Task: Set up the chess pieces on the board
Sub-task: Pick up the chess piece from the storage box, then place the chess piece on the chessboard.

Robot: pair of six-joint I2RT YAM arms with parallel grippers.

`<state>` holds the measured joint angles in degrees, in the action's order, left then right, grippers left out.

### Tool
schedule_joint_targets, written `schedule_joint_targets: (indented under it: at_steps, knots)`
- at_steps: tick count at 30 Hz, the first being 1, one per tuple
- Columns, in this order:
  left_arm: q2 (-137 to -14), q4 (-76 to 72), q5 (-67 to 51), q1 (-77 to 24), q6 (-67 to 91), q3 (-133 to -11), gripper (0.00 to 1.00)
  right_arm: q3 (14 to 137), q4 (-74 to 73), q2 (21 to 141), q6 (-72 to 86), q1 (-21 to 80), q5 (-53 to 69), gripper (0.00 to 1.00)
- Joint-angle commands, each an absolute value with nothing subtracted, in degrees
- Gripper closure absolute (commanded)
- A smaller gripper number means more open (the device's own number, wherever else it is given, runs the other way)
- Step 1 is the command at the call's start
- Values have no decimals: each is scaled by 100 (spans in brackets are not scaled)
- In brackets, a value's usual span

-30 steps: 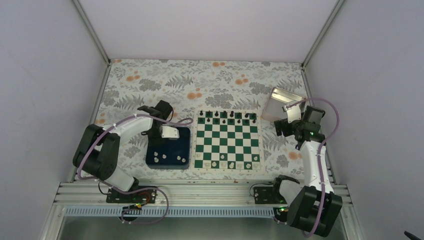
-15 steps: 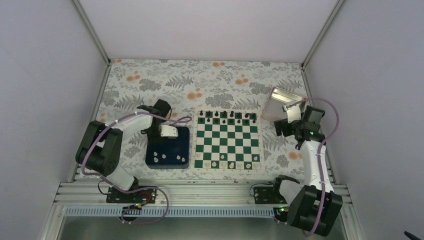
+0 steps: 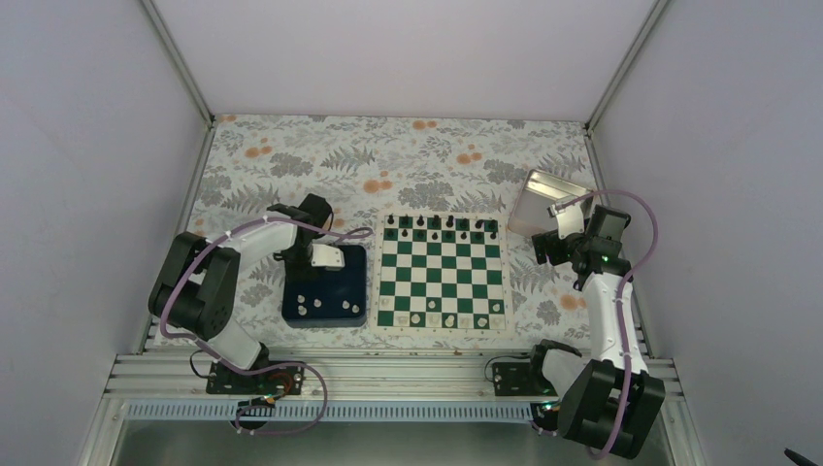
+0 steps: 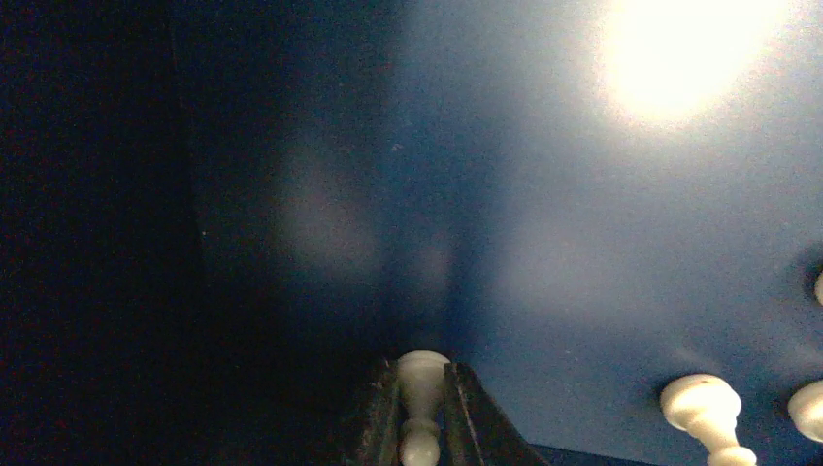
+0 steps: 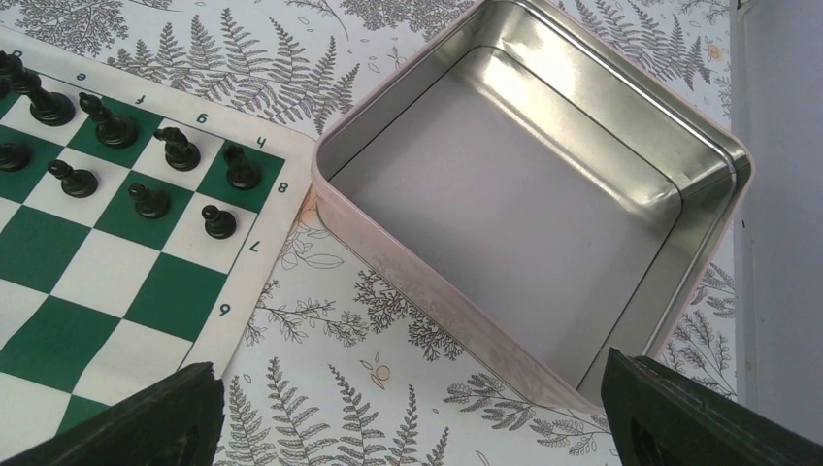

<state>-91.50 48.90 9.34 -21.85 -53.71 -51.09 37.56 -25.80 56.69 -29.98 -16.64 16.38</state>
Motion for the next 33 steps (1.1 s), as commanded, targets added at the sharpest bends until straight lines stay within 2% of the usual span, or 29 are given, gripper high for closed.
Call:
schedule_joint_targets:
  at_steps: [1, 5, 13, 21, 28, 33]
  knots:
    - [-9064, 5044, 1057, -2153, -5425, -5189, 91, 3822, -2619, 5652, -3065, -1730, 1793, 0]
    - [-9067, 5118, 1046, -2160, -5412, -5283, 95, 3818, -2624, 5637, -3067, -1730, 1815, 0]
    - [-9022, 5396, 926, -2439, -5264, -5625, 96, 3823, -2628, 5616, -3075, -1728, 1843, 0]
    - [-9288, 6287, 774, -3695, -4773, -7186, 96, 3823, -2643, 5599, -3074, -1727, 1872, 0]
    - [-10174, 6640, 866, -4907, -4480, -8534, 96, 3836, -2654, 5573, -3067, -1729, 1888, 0]
    - [-10793, 6637, 797, -5570, -4380, -9047, 96, 3838, -2662, 5562, -3067, -1727, 1888, 0]
